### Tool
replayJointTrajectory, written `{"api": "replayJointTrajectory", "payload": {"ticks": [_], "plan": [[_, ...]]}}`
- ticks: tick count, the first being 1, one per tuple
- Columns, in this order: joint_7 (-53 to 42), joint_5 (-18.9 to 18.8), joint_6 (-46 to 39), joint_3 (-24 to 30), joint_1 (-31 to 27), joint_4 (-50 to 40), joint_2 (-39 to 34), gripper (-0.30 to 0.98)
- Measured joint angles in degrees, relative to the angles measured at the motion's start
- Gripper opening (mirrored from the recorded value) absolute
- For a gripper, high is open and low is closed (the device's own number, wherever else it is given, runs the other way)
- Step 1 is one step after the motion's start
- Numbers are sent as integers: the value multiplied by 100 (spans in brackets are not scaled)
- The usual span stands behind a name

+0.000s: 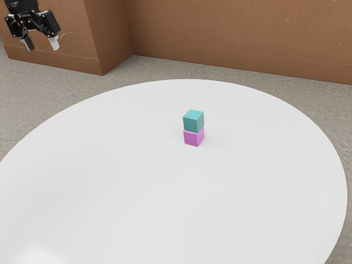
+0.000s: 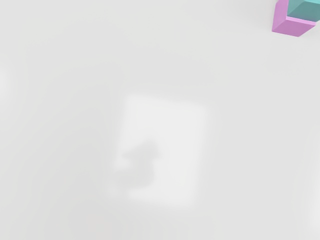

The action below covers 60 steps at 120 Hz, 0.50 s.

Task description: Pick up the blue block with one arm, and put the blue block on the table with one arm

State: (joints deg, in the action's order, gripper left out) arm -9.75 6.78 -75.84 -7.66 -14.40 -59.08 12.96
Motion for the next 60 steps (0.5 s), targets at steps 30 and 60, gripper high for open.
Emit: {"api": "replayJointTrajectory", "payload": {"ticks": [30, 60], "plan": [[0, 2, 3, -10, 8, 6, -6, 67], [17, -520, 35, 37, 1251, 267, -898, 66]]}}
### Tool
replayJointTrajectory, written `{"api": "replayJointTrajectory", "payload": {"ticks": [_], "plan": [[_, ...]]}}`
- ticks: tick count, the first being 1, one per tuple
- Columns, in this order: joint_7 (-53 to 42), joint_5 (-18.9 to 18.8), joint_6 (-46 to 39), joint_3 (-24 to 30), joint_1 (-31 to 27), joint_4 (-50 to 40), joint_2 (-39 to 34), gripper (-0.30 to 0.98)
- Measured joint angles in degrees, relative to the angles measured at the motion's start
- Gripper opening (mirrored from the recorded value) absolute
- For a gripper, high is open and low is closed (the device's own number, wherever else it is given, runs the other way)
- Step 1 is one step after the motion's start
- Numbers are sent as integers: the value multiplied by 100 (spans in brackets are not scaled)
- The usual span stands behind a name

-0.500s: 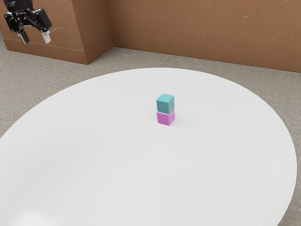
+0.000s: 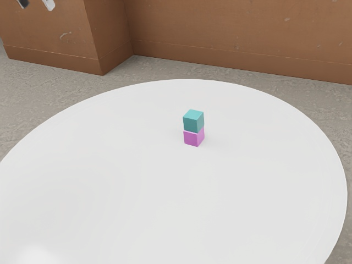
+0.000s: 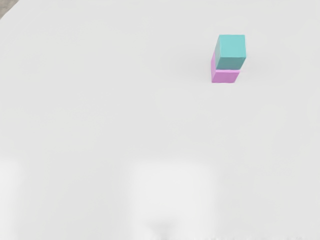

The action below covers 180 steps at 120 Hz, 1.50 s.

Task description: Pick up the blue block with one arm, and put the blue block on the table with one arm

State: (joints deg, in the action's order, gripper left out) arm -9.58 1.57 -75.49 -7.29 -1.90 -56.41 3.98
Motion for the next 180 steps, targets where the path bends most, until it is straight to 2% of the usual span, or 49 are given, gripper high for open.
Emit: {"api": "replayJointTrajectory", "payload": {"ticks": [6, 18, 46, 69, 91, 101, 115, 141, 160, 180], "plan": [[7, -124, -10, -27, 52, -6, 304, 66], [20, -262, -194, -55, -292, -33, 931, 66], [28, -322, -997, -1, -322, -129, 1748, 67], [24, -165, -2231, 172, -341, -74, 2386, 67], [-56, 273, -3311, 202, -428, 277, 3220, 67], [-104, 374, -3642, 436, -451, 587, 3463, 67], [-184, 433, -4043, 845, -573, 675, 3542, 66], [-332, 460, -4487, 916, -548, 738, 4024, 67], [-417, 457, -4847, 1088, -439, 1158, 4587, 67], [-486, 441, -5232, 1229, -392, 1198, 4801, 67]]}}
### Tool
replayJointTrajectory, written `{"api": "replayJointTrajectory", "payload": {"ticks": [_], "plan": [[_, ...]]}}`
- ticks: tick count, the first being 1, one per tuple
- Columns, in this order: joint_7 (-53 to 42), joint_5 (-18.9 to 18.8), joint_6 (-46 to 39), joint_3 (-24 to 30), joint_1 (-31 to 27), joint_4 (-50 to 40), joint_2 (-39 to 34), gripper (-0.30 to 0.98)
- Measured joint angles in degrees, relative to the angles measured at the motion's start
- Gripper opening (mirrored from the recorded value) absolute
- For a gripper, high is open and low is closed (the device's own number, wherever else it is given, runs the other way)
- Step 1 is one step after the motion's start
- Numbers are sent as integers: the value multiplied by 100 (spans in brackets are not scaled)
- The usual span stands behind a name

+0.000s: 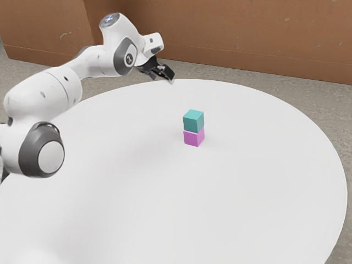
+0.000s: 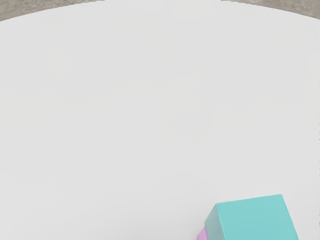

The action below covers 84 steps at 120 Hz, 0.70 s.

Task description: Pick up the blue block with one arm, and put the blue block on the table with one arm

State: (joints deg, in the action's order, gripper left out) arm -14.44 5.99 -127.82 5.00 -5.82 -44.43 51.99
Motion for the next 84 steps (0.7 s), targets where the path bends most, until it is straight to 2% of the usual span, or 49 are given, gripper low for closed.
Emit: {"api": "replayJointTrajectory", "payload": {"ticks": [19, 52, 84], "plan": [[-58, -7, -292, 155, 64, 1, 177, 67], [-3, -18, -620, 137, 548, -6, 499, 67], [152, -23, -869, 113, 588, -92, 735, 66]]}}
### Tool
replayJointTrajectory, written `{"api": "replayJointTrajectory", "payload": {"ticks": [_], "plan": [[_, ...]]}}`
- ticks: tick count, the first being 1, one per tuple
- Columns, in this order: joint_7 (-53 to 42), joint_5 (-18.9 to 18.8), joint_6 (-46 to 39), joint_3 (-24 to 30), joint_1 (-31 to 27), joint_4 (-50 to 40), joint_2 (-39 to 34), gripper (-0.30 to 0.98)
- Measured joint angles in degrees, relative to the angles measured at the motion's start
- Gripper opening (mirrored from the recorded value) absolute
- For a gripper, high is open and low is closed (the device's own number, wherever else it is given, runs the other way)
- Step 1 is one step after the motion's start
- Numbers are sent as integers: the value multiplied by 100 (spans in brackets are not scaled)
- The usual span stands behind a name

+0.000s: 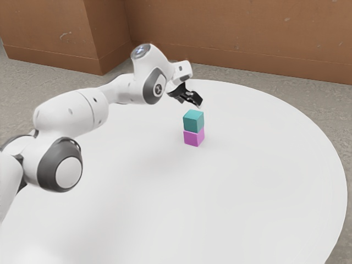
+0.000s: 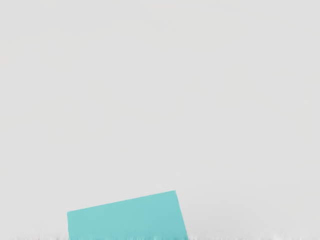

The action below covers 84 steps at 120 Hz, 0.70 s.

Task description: Pick up the blue block with one arm, and put the blue block on the table with one arm

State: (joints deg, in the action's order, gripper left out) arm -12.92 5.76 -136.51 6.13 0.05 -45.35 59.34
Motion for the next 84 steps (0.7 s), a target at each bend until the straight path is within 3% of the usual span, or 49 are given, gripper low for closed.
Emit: {"api": "replayJointTrajectory", "payload": {"ticks": [84], "plan": [[334, -6, -231, -9, -3, 12, 434, 66]]}}
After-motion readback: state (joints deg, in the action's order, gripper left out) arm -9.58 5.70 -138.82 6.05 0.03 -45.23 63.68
